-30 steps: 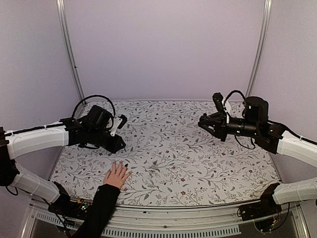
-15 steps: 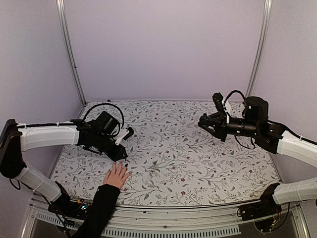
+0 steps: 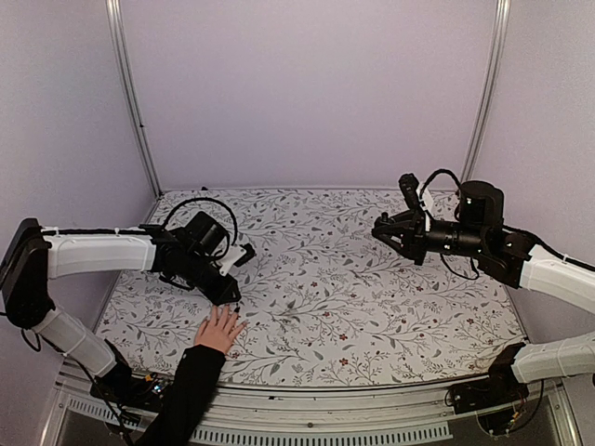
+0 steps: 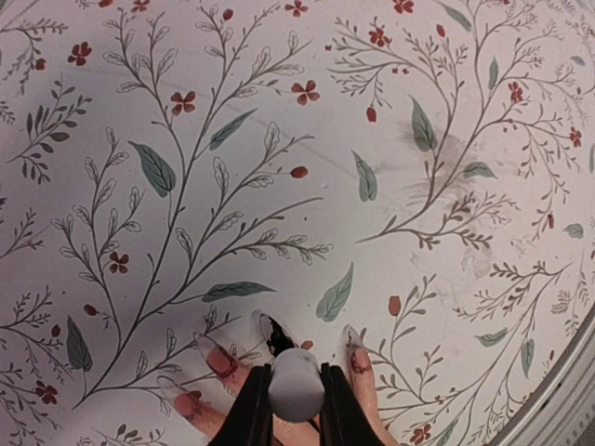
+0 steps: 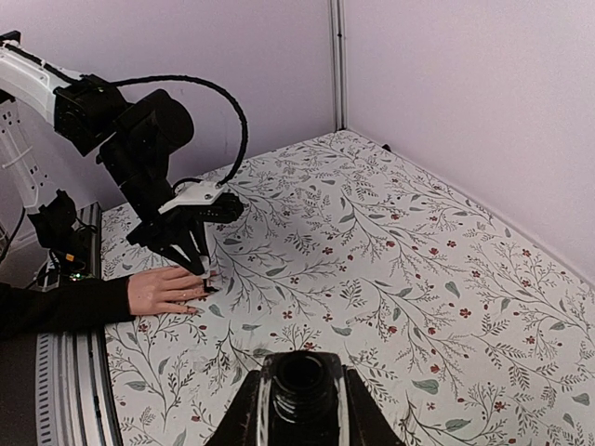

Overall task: Paint the nails
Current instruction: Paint the nail polish on the nail.

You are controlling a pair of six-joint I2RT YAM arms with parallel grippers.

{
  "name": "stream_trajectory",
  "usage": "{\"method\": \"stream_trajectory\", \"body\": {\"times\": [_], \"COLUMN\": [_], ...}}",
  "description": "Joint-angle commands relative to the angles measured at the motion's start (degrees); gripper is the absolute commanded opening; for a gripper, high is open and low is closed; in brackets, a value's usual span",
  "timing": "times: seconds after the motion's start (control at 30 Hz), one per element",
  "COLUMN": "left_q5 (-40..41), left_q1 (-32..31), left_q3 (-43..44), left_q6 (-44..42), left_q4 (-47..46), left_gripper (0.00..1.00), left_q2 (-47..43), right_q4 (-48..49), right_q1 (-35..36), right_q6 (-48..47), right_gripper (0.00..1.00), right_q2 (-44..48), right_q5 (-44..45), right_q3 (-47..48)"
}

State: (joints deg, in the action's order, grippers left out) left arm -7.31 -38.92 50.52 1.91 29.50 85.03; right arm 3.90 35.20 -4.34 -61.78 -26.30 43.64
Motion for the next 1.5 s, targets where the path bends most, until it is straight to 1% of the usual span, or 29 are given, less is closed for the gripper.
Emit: {"method": "stream_trajectory", "body": {"times": [0.0, 0.5, 1.47], "left_q5": [-0.3, 0.8, 1.5], "left_q1": [0.5, 0.5, 1.1], "left_q3": [1.8, 2.6, 2.5], "left_q6": [-0.4, 0.1, 1.1], "left_q4": [1.5, 2.9, 0.1], "left_gripper": [0.0, 0.0, 0.0], "left_q2": [0.4, 2.1, 3.5], "right_q4": [1.3, 1.3, 1.3], "right_q1": [-0.2, -0.1, -0.1], "right_q6": [-0.1, -0.1, -0.1], "right_gripper": [0.0, 0.0, 0.0], "right_q2": [0.9, 1.5, 1.6], "right_q5": [-0.2, -0.1, 0.4], "right_q3": [0.0, -0.4, -0.5]}}
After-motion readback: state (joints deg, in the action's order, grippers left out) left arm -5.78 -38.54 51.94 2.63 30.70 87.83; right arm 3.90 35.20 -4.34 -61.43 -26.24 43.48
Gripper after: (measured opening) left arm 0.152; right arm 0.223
